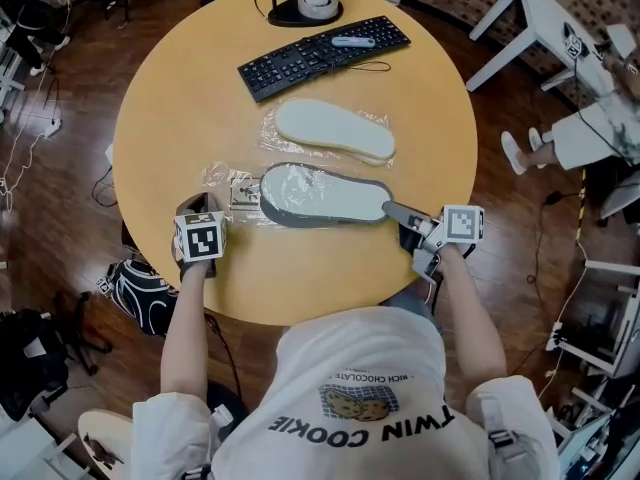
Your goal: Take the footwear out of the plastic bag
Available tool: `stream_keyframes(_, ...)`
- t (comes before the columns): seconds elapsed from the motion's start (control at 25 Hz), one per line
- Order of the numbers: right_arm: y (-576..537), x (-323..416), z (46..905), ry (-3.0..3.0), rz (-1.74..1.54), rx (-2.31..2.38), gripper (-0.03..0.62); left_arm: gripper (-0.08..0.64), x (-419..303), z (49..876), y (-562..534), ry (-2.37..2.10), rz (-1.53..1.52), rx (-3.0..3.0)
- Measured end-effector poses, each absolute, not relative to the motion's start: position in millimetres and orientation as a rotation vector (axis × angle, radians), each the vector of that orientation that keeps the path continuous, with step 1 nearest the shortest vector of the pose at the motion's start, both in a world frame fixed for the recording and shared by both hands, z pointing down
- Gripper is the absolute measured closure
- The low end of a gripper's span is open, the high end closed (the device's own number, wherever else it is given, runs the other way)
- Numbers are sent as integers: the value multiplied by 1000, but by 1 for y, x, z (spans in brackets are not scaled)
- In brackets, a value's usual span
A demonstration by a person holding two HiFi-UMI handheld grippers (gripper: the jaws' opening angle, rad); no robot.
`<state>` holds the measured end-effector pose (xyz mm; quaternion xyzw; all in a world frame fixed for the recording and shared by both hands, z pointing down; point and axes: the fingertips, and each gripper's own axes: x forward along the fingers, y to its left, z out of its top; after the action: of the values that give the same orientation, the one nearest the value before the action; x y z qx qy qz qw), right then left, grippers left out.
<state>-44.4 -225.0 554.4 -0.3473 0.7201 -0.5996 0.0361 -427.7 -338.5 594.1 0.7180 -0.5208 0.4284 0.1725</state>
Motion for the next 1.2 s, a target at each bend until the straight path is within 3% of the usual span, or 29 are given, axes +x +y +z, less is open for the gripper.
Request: stream_keyframes(1.2,-194,101,478,2126,-1676,-1058,532,558,-429,594,-339,-1558,1257,1915)
